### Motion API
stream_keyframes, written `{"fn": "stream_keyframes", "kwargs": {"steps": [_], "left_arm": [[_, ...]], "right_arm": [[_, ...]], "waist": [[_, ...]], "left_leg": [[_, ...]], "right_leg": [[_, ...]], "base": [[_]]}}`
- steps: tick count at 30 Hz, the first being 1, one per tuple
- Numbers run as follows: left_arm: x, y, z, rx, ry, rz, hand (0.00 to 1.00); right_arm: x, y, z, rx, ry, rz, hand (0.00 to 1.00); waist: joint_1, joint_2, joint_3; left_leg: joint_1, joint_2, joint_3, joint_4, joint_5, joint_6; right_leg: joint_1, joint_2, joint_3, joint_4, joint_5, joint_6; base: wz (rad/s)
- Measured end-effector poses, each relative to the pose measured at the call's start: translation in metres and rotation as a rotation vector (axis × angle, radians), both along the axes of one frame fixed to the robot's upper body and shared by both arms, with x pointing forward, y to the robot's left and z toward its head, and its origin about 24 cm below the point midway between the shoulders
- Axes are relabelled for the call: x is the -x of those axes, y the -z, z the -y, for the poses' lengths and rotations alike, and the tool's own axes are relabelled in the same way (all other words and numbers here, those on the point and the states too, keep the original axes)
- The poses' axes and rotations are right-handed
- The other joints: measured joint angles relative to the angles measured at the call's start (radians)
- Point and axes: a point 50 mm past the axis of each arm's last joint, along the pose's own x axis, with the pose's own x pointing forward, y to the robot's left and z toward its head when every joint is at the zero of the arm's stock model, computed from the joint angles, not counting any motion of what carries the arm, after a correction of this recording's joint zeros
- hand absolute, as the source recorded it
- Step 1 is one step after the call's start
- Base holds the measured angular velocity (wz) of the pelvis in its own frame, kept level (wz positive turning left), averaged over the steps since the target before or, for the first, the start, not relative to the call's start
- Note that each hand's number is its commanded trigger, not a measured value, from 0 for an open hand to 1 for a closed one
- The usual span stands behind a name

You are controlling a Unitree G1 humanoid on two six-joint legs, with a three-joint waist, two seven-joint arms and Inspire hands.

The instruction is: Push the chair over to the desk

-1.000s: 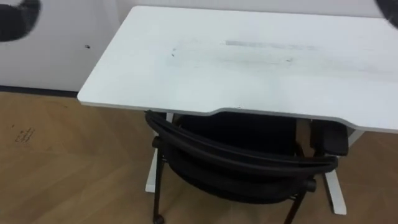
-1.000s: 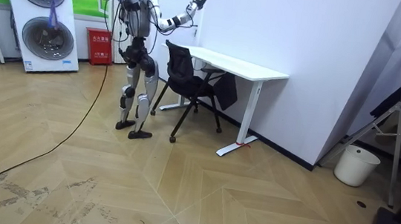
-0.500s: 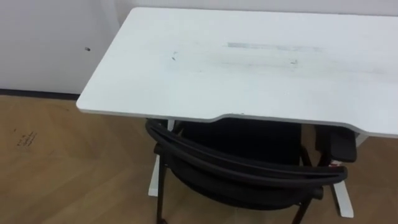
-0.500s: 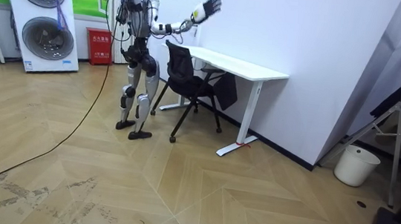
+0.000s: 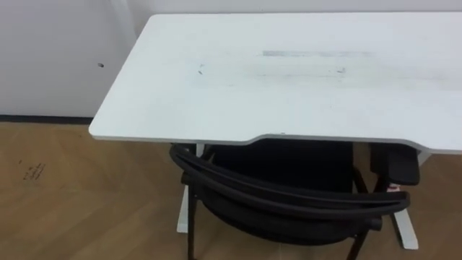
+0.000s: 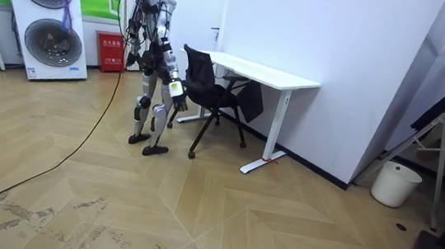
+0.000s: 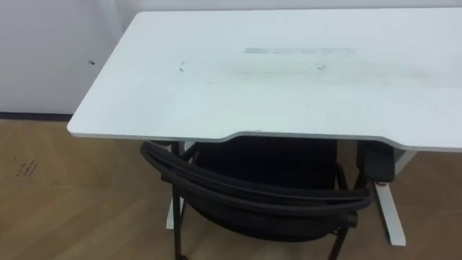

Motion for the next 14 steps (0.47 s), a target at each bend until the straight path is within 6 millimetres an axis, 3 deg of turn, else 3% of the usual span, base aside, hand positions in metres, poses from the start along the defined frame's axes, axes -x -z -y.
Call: {"fn": "stream_keyframes", "kwargs": {"steps": [3, 7, 14], "left_arm": [[0.014, 0.009, 0.013, 0.112, 0.022, -0.085, 0.0], [0.011, 0.016, 0.027, 0.23, 0.077, -0.125, 0.0], [-0.025, 0.022, 0.041, 0.346, 0.222, -0.084, 0.0]], "right_arm": [[0.007, 0.01, -0.017, -0.122, -0.094, -0.054, 0.0], [-0.006, 0.016, -0.028, -0.207, -0.22, -0.061, 0.0], [-0.061, 0.021, -0.041, -0.292, -0.432, 0.059, 0.0]], "waist": [[-0.002, -0.003, 0.0049], [0.005, -0.007, 0.0068], [0.003, -0.013, 0.0093]], "left_leg": [[0.001, 0.0, -0.004, 0.015, -0.008, 0.004], [0.009, 0.002, 0.005, 0.013, -0.014, 0.006], [-0.007, 0.0, 0.008, 0.02, -0.014, 0.007]], "right_leg": [[0.008, 0.0, 0.001, 0.0, -0.004, 0.002], [0.002, 0.0, 0.014, 0.003, -0.006, 0.002], [-0.007, 0.0, 0.017, 0.003, -0.003, 0.002]], "base": [[0.07], [-0.08], [-0.02]]}}
